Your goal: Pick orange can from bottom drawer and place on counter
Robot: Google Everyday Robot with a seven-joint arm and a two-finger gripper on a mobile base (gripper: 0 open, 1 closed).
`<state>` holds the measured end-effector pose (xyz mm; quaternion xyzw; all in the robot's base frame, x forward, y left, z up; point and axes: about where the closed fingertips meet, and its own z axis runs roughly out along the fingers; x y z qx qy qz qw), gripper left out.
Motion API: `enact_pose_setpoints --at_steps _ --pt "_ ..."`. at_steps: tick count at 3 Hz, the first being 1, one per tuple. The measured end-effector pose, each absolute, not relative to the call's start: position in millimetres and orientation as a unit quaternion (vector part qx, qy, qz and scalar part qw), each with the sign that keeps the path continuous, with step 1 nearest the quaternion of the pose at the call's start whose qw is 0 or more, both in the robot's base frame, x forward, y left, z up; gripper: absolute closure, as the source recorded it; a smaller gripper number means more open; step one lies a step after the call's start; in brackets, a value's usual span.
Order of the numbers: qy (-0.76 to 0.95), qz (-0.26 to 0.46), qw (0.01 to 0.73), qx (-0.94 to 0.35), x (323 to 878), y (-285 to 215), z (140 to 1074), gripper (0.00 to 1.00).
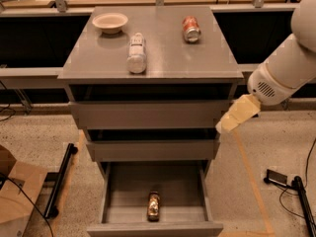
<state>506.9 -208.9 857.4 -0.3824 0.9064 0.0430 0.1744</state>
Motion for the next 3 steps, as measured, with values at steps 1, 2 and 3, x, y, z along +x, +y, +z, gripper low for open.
enact_pose_setpoints --at_steps 1,2,3 --pt "0.927 0.106 0.170 -0.318 517.2 -180.7 790.4 0.00" --pt "0.939 0.144 0.156 -0.271 523.8 -142.0 717.9 0.00" --pt "0.951 0.158 0.113 -0.241 524.5 -104.4 638.4 0.00"
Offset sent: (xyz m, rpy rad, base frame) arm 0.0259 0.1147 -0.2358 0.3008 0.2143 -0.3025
